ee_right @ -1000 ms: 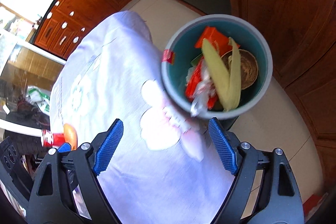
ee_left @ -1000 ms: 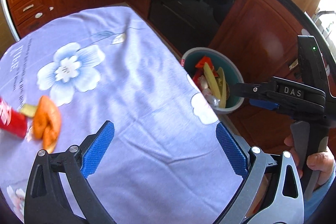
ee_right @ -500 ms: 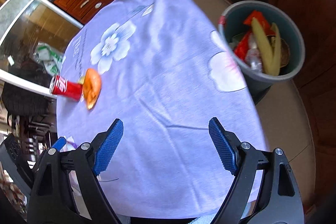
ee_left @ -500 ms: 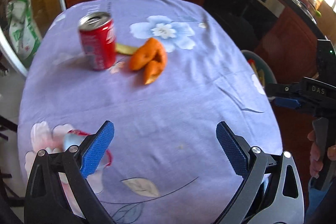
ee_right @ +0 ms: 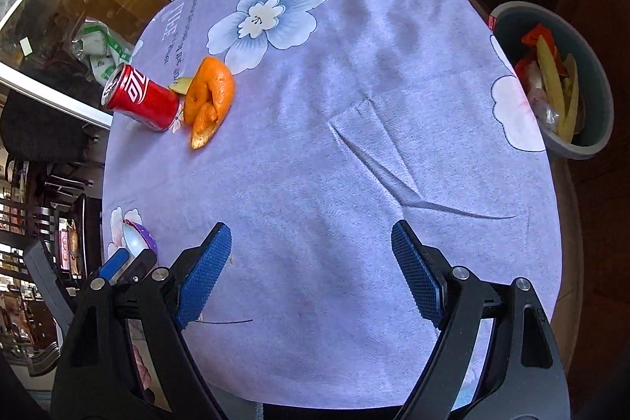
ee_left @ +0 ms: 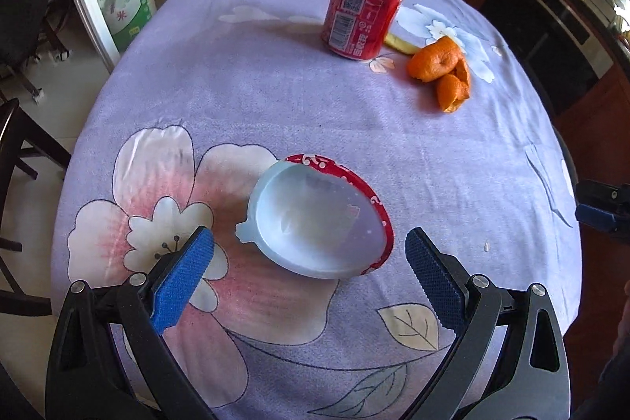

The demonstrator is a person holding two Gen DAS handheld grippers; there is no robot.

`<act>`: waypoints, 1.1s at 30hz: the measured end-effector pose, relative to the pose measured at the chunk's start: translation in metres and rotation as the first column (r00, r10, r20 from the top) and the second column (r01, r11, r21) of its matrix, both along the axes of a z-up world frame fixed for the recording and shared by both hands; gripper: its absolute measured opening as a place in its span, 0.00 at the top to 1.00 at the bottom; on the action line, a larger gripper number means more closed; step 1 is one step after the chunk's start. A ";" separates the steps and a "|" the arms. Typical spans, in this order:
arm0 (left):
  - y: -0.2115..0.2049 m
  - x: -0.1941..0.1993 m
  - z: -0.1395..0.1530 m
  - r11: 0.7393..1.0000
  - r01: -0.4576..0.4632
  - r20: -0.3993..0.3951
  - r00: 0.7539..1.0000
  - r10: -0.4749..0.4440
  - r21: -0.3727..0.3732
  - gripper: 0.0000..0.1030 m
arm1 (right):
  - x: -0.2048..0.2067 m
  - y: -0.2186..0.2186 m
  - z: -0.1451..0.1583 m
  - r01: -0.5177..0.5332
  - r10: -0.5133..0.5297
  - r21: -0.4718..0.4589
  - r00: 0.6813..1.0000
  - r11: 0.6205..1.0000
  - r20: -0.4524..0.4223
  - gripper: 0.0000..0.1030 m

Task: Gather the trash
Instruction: 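Grasp the white red-rimmed lid with the left tool while the right tool grasps the red cola can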

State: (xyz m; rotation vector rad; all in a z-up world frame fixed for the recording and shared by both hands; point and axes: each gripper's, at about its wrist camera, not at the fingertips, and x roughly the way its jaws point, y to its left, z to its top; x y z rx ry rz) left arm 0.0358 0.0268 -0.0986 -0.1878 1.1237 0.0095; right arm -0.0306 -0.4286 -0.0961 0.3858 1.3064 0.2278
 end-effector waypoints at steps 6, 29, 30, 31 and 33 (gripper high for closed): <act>0.003 -0.002 0.000 1.000 0.014 0.061 0.998 -0.014 -0.005 0.27 | 0.007 0.013 0.000 -0.012 0.012 -0.037 1.000 0.999 -0.004 0.23; 0.067 0.049 0.032 0.988 0.058 0.134 0.990 -0.039 -0.143 0.27 | 0.110 0.189 0.045 -0.262 0.272 -0.083 0.950 0.962 0.156 0.23; 0.067 0.052 0.031 0.988 0.057 0.131 0.991 -0.039 -0.141 0.27 | 0.115 0.196 0.044 -0.271 0.283 -0.090 0.946 0.958 0.161 0.23; 0.068 0.055 0.031 0.988 0.057 0.129 0.991 -0.039 -0.140 0.27 | 0.120 0.202 0.044 -0.280 0.293 -0.097 0.941 0.955 0.169 0.23; 0.069 0.059 0.031 0.988 0.059 0.124 0.991 -0.042 -0.141 0.27 | 0.126 0.210 0.042 -0.294 0.310 -0.110 0.933 0.950 0.184 0.23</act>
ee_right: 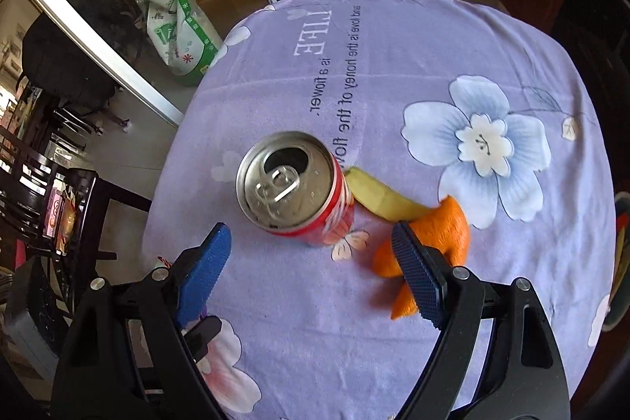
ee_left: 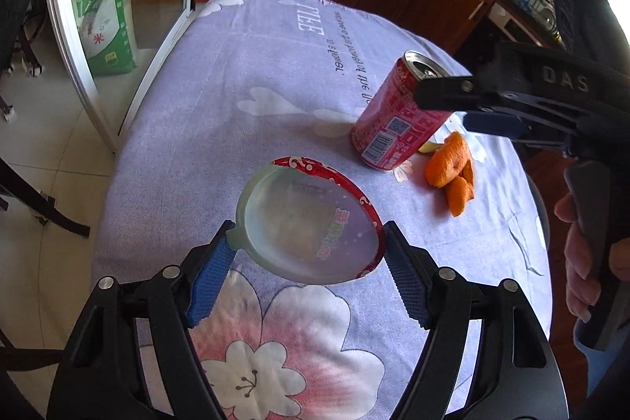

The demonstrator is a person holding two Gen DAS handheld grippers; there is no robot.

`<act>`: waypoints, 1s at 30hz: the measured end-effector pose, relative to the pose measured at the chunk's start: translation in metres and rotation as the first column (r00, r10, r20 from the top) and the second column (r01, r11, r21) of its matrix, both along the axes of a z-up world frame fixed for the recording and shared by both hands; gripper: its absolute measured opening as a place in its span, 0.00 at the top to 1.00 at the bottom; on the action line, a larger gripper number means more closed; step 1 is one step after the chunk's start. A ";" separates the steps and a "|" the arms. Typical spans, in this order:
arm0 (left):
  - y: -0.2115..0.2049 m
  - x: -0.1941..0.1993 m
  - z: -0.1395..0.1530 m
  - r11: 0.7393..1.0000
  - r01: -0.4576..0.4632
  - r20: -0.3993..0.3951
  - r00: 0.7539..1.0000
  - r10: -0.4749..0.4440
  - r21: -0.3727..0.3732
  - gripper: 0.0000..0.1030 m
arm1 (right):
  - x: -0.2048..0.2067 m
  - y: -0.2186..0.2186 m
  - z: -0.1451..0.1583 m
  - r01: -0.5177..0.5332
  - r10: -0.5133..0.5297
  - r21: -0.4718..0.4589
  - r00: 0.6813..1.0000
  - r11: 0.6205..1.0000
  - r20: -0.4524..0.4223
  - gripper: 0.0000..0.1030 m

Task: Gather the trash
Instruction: 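Grasp the white red-rimmed lid with the left tool while the right tool grasps the red cola can, then carry lid and cola can over the teal bin and open both tools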

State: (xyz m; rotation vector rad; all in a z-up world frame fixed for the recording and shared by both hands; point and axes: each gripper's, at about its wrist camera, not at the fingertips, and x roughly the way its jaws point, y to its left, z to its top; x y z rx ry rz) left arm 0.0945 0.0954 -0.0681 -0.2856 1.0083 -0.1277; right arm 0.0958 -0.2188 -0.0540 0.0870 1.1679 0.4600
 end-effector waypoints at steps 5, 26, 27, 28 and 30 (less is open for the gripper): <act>-0.002 0.004 -0.002 1.000 -0.001 -0.014 1.000 0.001 0.011 0.27 | 0.006 0.012 -0.009 -0.036 0.036 -0.018 0.999 0.999 0.020 0.30; -0.058 0.005 0.027 0.994 0.063 0.022 0.998 -0.065 0.085 0.27 | -0.017 -0.060 0.025 0.027 -0.030 0.103 0.999 0.994 0.035 0.43; -0.065 0.005 0.029 0.993 0.074 0.025 0.997 -0.076 0.088 0.27 | -0.019 -0.069 0.026 0.038 -0.042 0.109 0.998 0.993 0.037 0.43; -0.070 0.004 0.031 0.992 0.083 0.027 0.996 -0.086 0.091 0.27 | -0.022 -0.078 0.027 0.050 -0.055 0.114 0.998 0.992 0.039 0.43; -0.086 0.005 0.036 0.989 0.110 0.034 0.993 -0.114 0.099 0.27 | -0.025 -0.097 0.029 0.076 -0.081 0.124 0.996 0.989 0.041 0.43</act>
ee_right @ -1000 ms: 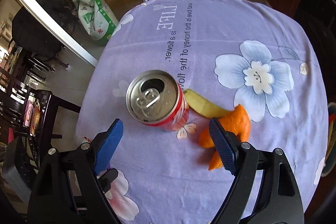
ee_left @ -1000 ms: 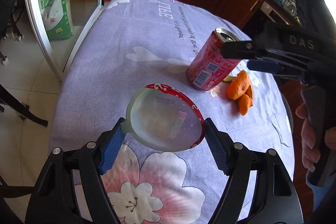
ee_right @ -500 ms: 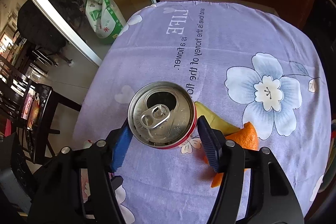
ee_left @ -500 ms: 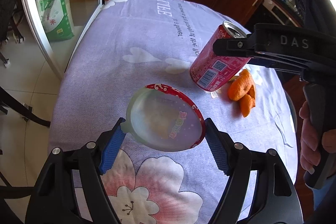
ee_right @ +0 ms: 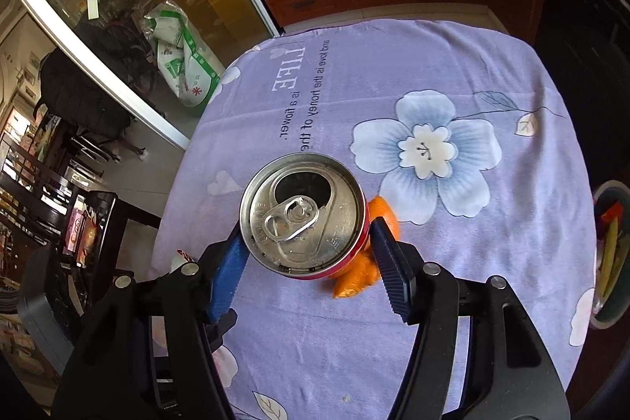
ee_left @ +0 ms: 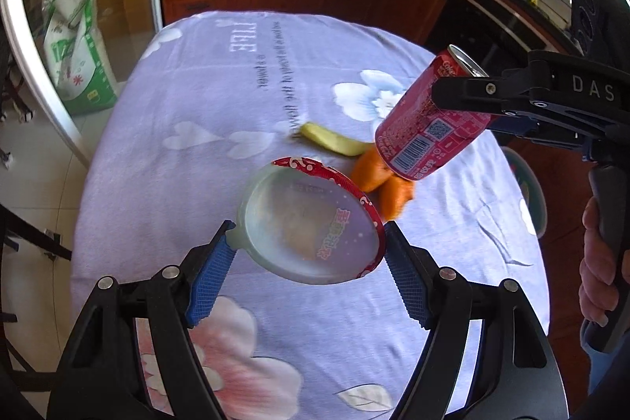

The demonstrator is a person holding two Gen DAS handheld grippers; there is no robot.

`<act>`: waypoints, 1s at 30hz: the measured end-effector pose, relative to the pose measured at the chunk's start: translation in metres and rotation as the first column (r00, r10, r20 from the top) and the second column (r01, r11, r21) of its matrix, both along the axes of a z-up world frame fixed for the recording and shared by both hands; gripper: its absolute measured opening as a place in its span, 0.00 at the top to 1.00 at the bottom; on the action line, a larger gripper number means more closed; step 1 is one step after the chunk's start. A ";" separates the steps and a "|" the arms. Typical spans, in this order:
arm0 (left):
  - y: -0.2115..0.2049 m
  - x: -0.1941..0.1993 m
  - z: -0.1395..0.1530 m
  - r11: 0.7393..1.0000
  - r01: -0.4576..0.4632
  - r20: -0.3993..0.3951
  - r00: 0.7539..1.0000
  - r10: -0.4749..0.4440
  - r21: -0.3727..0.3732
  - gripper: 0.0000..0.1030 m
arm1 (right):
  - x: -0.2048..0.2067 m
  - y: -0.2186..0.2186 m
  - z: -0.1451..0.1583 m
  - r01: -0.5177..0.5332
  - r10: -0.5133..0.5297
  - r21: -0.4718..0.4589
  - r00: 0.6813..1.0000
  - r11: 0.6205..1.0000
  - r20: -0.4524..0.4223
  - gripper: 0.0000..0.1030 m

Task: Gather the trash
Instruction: 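Carry lid and cola can over the teal bin and open both tools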

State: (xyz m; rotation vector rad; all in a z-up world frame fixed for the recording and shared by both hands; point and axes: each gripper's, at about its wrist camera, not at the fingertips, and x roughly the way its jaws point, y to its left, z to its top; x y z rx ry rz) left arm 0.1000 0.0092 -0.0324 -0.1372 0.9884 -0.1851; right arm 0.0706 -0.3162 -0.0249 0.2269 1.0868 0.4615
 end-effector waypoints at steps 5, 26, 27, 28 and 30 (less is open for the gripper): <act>-0.045 0.010 0.010 0.996 0.088 0.009 0.996 -0.088 -0.005 0.27 | -0.009 -0.065 0.003 0.098 -0.099 0.032 0.995 0.995 0.008 0.43; -0.312 0.047 0.013 0.836 0.541 -0.018 0.840 -0.542 0.087 0.26 | -0.075 -0.375 -0.045 0.611 -0.608 0.097 0.792 0.786 -0.062 0.42; -0.322 0.048 0.011 0.828 0.553 -0.024 0.833 -0.553 0.090 0.26 | -0.078 -0.386 -0.050 0.627 -0.623 0.096 0.779 0.773 -0.070 0.42; -0.336 0.051 0.008 0.816 0.571 -0.031 0.821 -0.571 0.093 0.26 | -0.080 -0.394 -0.054 0.639 -0.634 0.095 0.769 0.764 -0.077 0.42; -0.357 0.055 0.003 0.798 0.595 -0.045 0.804 -0.593 0.099 0.26 | -0.084 -0.410 -0.064 0.661 -0.654 0.098 0.750 0.744 -0.097 0.42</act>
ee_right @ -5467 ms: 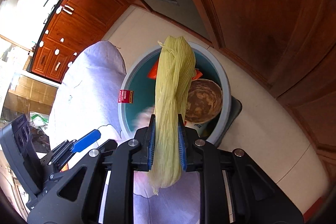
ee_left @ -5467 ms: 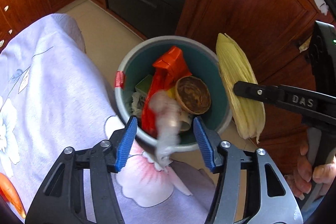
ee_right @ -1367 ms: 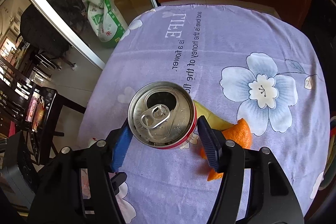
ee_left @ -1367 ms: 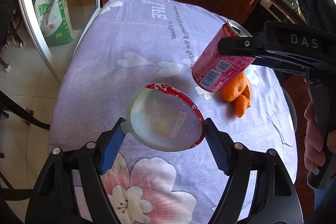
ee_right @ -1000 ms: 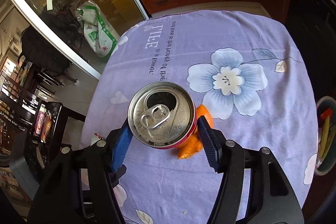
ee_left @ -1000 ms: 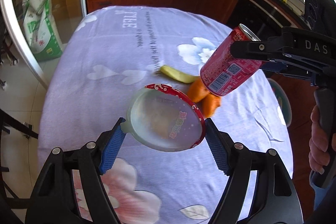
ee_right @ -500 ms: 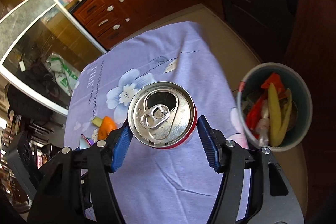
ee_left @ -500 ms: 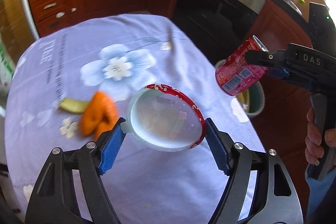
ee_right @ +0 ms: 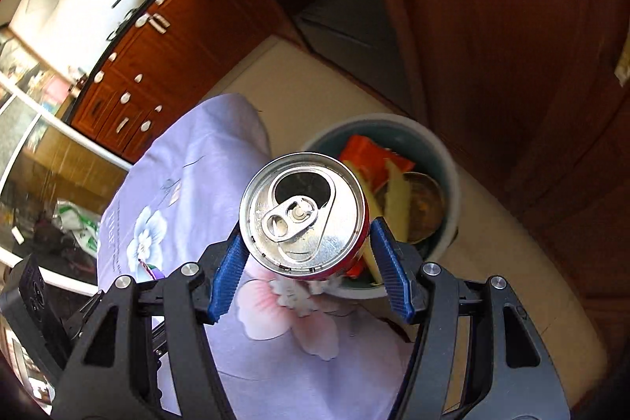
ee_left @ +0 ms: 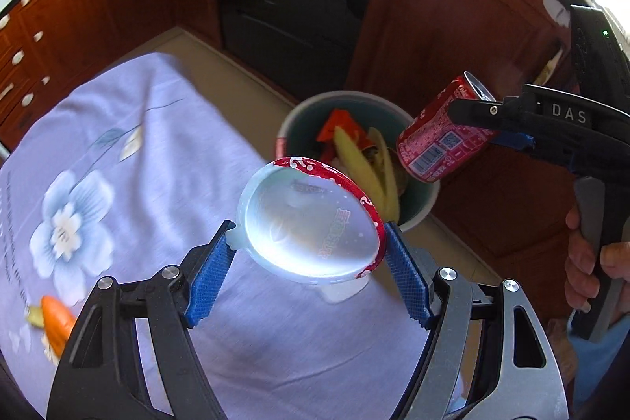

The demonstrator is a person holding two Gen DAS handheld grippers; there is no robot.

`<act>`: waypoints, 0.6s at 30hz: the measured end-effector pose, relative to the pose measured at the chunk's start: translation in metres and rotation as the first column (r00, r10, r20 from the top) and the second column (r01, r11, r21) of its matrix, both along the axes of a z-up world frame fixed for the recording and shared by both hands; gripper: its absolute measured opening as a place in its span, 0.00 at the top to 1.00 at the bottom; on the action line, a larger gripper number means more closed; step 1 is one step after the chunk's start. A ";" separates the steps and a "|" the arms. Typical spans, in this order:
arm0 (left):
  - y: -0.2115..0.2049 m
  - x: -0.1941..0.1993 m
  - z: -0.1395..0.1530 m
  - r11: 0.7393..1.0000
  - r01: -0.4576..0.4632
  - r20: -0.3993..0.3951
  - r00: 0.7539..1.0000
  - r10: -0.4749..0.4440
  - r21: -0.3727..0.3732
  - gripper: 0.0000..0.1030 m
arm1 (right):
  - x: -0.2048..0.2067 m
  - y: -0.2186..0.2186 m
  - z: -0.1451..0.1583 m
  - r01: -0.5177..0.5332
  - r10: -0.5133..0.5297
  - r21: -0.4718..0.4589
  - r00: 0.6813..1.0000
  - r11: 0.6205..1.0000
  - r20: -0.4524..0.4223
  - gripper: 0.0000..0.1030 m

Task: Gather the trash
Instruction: 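Carry lid and cola can over the teal bin and open both tools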

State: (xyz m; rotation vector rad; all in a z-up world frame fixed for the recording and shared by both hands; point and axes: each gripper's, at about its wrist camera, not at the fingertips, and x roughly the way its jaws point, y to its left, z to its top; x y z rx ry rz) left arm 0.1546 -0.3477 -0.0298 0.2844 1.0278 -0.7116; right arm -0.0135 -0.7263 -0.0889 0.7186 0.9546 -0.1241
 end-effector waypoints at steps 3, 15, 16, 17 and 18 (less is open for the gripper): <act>-0.029 0.005 -0.011 0.999 0.039 -0.013 0.999 -0.039 0.018 0.26 | -0.004 -0.020 -0.012 0.033 -0.033 0.011 0.999 0.999 -0.017 0.42; -0.091 0.041 -0.062 0.993 0.067 -0.116 0.992 -0.056 0.096 0.15 | 0.003 -0.052 -0.047 0.080 -0.076 0.047 0.994 0.996 -0.076 0.42; -0.090 0.042 -0.063 0.993 0.061 -0.105 0.993 -0.050 0.103 0.13 | 0.006 -0.053 -0.048 0.079 -0.075 0.049 0.994 0.996 -0.078 0.42; -0.089 0.043 -0.063 0.993 0.059 -0.093 0.994 -0.050 0.104 0.12 | 0.008 -0.053 -0.049 0.078 -0.074 0.050 0.994 0.996 -0.079 0.42; -0.087 0.040 -0.062 0.993 0.059 -0.083 0.995 -0.050 0.105 0.10 | 0.011 -0.052 -0.050 0.075 -0.071 0.050 0.994 0.996 -0.081 0.42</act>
